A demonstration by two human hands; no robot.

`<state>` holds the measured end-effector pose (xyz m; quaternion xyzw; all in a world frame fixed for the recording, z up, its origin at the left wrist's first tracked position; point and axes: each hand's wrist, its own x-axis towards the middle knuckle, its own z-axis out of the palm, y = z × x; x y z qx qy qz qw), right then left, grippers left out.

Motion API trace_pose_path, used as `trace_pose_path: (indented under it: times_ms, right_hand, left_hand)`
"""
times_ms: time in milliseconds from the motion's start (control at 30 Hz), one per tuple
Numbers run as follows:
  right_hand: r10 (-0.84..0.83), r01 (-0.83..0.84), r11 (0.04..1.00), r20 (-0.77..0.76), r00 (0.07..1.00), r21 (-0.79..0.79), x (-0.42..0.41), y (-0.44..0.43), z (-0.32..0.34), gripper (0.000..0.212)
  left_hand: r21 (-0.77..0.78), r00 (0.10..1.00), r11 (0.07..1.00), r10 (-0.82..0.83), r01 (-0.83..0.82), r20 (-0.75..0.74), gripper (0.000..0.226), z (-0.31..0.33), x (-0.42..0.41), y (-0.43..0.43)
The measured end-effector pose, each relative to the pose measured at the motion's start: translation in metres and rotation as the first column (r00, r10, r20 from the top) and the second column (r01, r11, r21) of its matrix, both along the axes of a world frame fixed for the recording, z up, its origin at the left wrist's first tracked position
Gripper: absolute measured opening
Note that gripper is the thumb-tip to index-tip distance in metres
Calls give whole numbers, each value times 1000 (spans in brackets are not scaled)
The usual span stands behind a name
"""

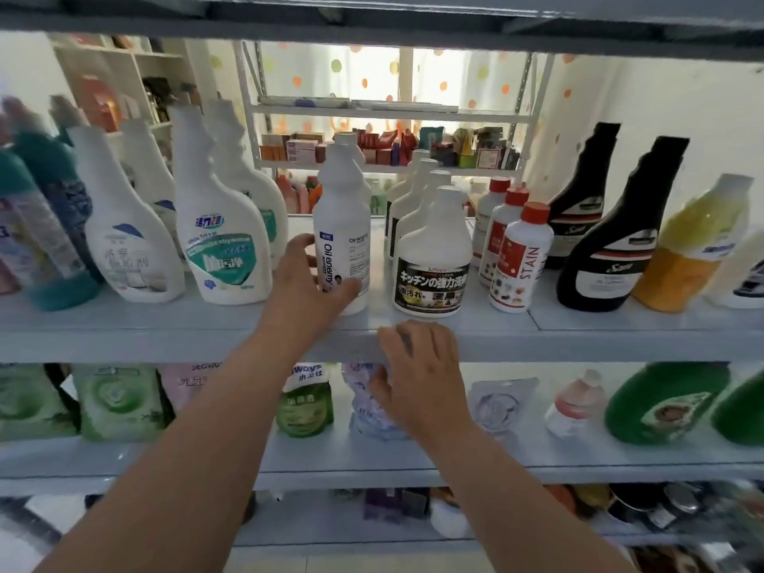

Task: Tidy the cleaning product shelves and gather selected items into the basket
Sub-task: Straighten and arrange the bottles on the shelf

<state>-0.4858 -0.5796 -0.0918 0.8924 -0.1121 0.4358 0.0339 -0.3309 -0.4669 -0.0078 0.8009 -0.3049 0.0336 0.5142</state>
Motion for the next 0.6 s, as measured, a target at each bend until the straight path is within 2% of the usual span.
trace_pose_path:
  times_ms: [167, 300, 367, 467, 500, 533, 600]
  right_hand:
    - [59, -59, 998, 8, 998, -9, -1, -7, -2, 40]
    - [71, -70, 997, -2, 998, 42, 0, -7, -3, 40]
    - [73, -69, 993, -32, 997, 92, -2, -5, 2, 40]
    - [140, -124, 970, -65, 988, 209, -9, -1, 15, 37]
    - [215, -194, 930, -35, 976, 311, -12, -1, 20, 37]
    - [307, -289, 844, 34, 951, 451, -16, 0, 26, 38]
    - [435, -461, 564, 229, 871, 685, -26, 4, 34, 36]
  left_hand:
    - [-4, 997, 998, 69, -70, -40, 69, -8, 9, -15]
    - [-61, 994, 996, 61, -67, -88, 76, -9, 7, -4]
    - [-140, 986, 990, 12, -35, -166, 77, -6, 0, 1]
    - [-273, 954, 959, -149, 75, -260, 70, -2, -24, 19]
    - [-318, 935, 941, -211, 115, -284, 70, -2, -35, 27]
    - [-363, 913, 920, -267, 146, -309, 70, -2, -47, 35]
    - [-475, 842, 860, -388, 185, -374, 66, -7, -68, 51]
